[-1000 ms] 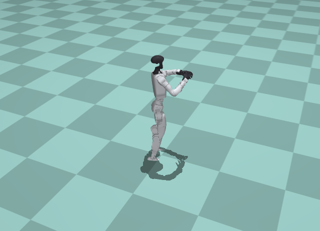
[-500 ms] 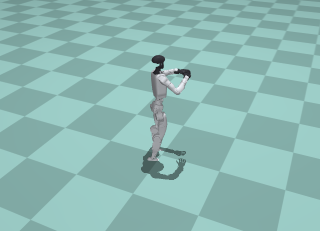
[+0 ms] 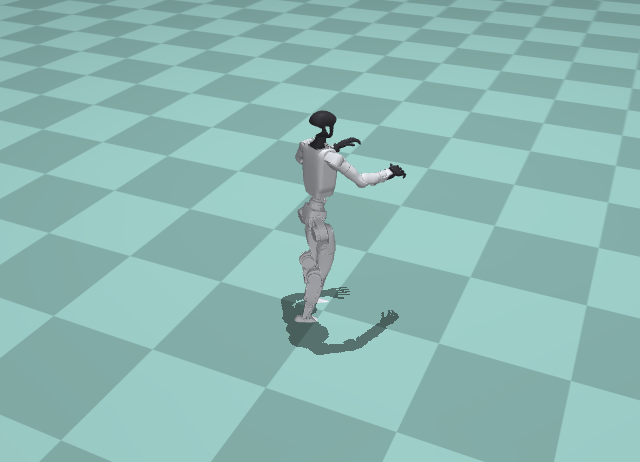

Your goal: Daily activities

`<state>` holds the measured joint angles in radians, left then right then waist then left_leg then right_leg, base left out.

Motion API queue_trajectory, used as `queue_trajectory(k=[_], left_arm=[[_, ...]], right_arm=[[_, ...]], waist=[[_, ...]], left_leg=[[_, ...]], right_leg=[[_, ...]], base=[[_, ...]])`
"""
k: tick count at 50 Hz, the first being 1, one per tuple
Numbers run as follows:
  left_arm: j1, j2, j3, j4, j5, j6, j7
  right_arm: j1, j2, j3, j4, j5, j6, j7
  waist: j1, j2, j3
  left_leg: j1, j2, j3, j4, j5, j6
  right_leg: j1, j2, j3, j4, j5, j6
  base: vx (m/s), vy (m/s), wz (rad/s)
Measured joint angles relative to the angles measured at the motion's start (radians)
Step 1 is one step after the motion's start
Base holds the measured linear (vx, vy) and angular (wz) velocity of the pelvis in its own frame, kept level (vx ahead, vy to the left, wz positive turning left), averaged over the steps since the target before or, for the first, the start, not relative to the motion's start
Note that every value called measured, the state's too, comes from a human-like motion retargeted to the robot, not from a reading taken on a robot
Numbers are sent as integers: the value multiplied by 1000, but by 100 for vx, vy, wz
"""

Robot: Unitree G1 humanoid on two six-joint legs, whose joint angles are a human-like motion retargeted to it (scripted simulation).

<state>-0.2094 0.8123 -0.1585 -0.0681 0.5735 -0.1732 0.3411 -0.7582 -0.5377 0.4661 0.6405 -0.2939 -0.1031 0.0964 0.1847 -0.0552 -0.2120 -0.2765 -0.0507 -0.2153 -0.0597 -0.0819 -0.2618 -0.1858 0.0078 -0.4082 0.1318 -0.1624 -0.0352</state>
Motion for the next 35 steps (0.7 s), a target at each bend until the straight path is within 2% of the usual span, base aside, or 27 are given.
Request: queue_trajectory(k=[7, 13, 18, 25, 30, 35], left_arm=[[89, -46, -20, 13, -24, -38, 137], [176, -84, -25, 72, -27, -59, 216], [251, -112, -35, 153, -20, -67, 241], [311, -142, -73, 294, -4, -67, 209], [311, -163, -113, 376, 4, -63, 173], [296, -183, -141, 416, -17, -72, 138]], right_arm=[[-65, 44, 45, 141, -37, -72, -222], [-58, 39, 11, 88, -28, -132, -397], [-49, 45, -40, -135, -15, -193, -506], [62, 21, -133, -532, -29, -246, -582], [178, 12, -202, -762, -49, -255, -609], [292, 7, -258, -856, -61, -245, -608]], waist=[[37, -1, 24], [52, 0, 38], [43, 4, 39], [0, 16, 43], [-30, 24, 44], [-43, 29, 45]], left_leg=[[-1, -12, -13, 0, 2, 0], [0, -15, -22, 0, 4, 0], [6, -15, -23, 0, 5, 0], [22, -17, -24, 0, 3, 0], [33, -20, -30, 0, 4, 0], [45, -24, -34, 1, 5, 0]], right_leg=[[0, -9, -17, 12, -18, -11], [-3, -15, -30, 29, -29, -14], [-2, -17, -35, 47, -35, -10], [8, -21, -37, 68, -39, -1], [19, -24, -39, 76, -44, 2], [33, -26, -46, 79, -47, 3]], base=[[0, 0, 0], [0, 0, 0], [0, 0, 0], [0, 0, 0], [0, 0, 0], [0, 0, 0]])
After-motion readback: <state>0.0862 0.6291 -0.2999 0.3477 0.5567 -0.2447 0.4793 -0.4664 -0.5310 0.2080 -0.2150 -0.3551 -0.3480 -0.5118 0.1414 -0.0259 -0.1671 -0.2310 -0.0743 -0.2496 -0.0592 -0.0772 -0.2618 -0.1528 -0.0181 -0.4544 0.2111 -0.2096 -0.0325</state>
